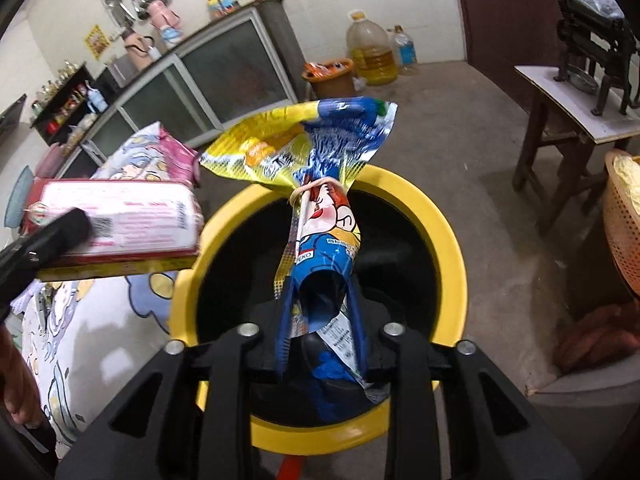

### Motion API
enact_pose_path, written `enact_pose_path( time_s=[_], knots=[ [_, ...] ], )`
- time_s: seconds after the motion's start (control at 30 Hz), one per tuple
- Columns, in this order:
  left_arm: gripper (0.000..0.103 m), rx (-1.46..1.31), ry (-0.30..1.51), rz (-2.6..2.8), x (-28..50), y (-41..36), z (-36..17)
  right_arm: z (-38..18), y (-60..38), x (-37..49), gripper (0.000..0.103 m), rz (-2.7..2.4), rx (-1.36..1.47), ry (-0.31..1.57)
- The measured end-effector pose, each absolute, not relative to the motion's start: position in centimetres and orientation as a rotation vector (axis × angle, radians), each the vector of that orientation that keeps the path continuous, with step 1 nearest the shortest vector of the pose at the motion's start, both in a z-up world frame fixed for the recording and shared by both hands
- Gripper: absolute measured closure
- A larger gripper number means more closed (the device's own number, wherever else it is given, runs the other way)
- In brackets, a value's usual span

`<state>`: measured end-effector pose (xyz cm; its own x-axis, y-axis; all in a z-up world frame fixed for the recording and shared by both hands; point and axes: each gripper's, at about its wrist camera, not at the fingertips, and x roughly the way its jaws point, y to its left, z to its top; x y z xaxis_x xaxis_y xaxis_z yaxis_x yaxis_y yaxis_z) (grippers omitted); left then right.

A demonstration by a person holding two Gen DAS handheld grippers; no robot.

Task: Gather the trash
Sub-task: 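Carry snack bag and wrapper to the yellow-rimmed bin and open both tools, then move both open tools back over the table toward the trash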

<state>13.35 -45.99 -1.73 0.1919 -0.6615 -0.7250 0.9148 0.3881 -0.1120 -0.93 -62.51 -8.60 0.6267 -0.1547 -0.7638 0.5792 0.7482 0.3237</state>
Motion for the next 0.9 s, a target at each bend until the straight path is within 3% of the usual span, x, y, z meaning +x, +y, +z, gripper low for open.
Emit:
enact_pose_path(
  time_s=[0.03, 0.07, 0.1, 0.13, 0.17, 0.27, 0.6, 0.9],
  knots=[
    [0.094, 0.374, 0.809, -1.126, 13.9, -46.2, -2.2, -8.7, -62.7, -1.1, 0.058, -0.463, 0.6, 0.79],
    [0.074, 0.361, 0.825, -1.119, 14.2, -46.2, -2.4, -8.8, -62.9, -1.2, 0.051, -0.472, 0.605, 0.789],
    [0.045, 0.341, 0.835, -1.098, 14.7, -46.1, -2.5, -8.8, -63.0, -1.4, 0.049, -0.479, 0.611, 0.787],
    [0.035, 0.326, 0.832, -1.08, 15.0, -45.7, -2.6, -8.8, -63.2, -1.6, 0.049, -0.486, 0.617, 0.788],
    [0.031, 0.313, 0.826, -1.072, 15.2, -45.3, -2.5, -8.7, -63.3, -1.8, 0.049, -0.491, 0.622, 0.788],
    [0.021, 0.315, 0.829, -1.055, 15.6, -44.4, -2.3, -8.4, -63.5, -2.3, 0.045, -0.498, 0.636, 0.77],
    [0.02, 0.187, 0.822, -0.983, 17.6, -37.4, -1.0, -5.7, -61.6, -2.2, 0.045, -0.437, 0.63, 0.668],
    [0.011, 0.137, 0.703, -0.749, 19.2, -22.1, 1.2, -1.0, -55.7, 1.1, 0.02, -0.212, 0.492, 0.511]
  ],
)
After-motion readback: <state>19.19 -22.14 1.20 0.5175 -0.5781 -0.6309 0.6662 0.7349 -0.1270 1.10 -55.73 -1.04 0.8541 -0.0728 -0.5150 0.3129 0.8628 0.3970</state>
